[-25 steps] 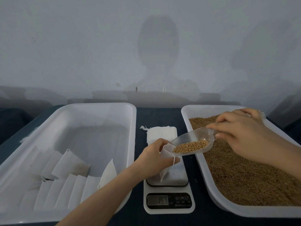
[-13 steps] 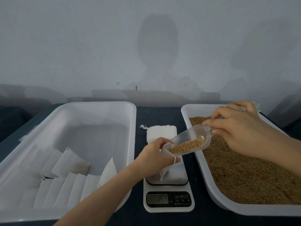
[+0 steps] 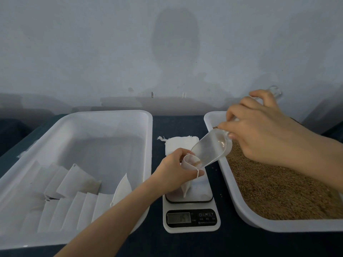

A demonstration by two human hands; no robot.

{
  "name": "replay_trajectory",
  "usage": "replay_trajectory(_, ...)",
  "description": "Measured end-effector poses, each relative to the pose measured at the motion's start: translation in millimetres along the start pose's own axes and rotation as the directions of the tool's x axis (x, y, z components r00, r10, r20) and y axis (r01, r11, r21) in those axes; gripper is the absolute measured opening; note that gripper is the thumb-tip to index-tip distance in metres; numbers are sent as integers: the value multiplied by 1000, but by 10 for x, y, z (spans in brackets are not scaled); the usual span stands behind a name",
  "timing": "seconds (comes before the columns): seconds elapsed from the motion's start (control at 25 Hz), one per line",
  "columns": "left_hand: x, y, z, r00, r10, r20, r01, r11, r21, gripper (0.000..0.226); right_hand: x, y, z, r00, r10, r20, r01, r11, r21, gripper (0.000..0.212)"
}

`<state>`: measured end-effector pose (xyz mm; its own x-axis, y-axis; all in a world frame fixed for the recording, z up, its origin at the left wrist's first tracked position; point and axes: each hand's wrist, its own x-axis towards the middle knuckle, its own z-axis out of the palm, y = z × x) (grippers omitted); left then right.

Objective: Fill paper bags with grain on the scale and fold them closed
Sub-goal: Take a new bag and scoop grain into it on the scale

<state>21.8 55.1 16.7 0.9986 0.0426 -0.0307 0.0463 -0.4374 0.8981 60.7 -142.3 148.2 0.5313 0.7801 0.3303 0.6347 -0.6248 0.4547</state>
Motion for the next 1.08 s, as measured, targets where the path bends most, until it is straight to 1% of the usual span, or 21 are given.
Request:
replay_trajectory(0.12, 7, -14, 6, 1000, 4, -7, -4, 1000, 9, 49, 27, -101, -33, 991, -44, -123, 34, 996, -83, 24)
replay_trajectory(0.2, 7, -19, 4, 1000, 6, -6, -6, 1000, 13, 50, 23, -155, -54, 985, -61, -163, 42, 992, -116, 26)
replay_trajectory(0.44, 10, -27, 3, 1000, 6, 2, -6, 1000, 14, 50, 2, -179, -60, 983, -47, -176, 20, 988, -152, 27)
replay_trajectory(0.6, 9, -20, 3, 1000, 4, 6, -4, 1000, 22, 50, -5, -169, -42, 983, -36, -182, 13, 991, -130, 23)
replay_trajectory(0.92, 19, -16, 6, 1000, 1, 3, -1, 999, 37, 50, -7, -158, -13, 976, -53, -211, 30, 993, -111, 22)
replay_trajectory(1.08, 14, -28, 5, 1000, 11, 20, -12, 999, 37, 52, -13, -141, 17, 978, -49, -203, 28, 994, -107, 22)
